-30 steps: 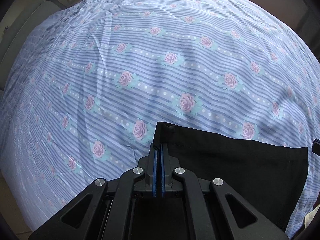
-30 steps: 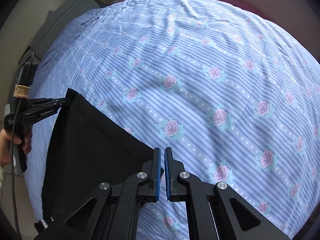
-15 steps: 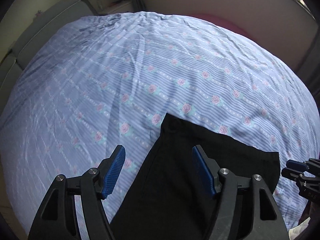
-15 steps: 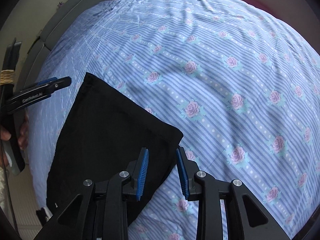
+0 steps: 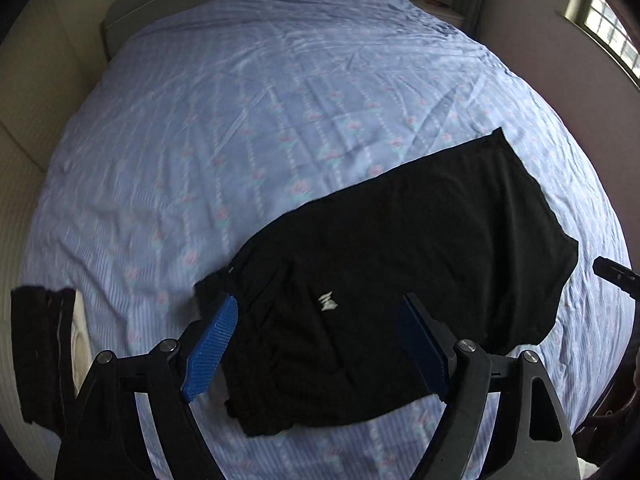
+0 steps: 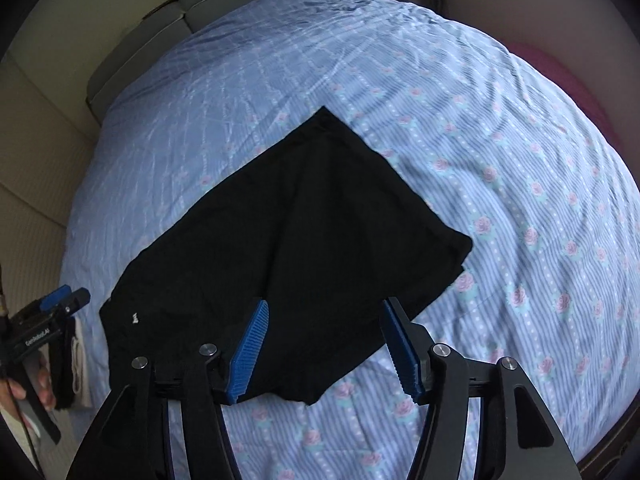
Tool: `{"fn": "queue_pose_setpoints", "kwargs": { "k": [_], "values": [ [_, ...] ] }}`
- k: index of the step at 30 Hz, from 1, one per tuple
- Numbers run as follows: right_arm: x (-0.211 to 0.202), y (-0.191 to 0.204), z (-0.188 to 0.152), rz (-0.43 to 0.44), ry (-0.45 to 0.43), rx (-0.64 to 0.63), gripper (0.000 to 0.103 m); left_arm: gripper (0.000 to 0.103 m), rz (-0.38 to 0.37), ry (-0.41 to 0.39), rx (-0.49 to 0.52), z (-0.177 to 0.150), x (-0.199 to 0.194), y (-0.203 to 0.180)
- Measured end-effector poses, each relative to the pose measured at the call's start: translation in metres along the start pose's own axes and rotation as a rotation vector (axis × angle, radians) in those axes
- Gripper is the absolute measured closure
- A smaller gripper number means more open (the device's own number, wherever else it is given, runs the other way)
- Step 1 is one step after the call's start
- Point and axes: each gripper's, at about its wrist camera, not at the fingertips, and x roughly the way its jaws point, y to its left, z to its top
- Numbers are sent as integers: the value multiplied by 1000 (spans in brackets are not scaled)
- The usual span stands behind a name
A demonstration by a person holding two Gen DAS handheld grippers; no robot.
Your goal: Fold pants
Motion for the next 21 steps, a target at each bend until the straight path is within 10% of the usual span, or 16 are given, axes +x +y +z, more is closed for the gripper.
{"fn": "queue_pose_setpoints", "kwargs": {
  "k": [11, 21],
  "values": [
    [2, 150, -59, 65, 102, -279, 43, 10, -203, 15, -197, -71, 36, 100],
    [43, 200, -88, 12, 196, -320, 43, 12, -494, 79, -377, -69, 126, 140]
  ]
}}
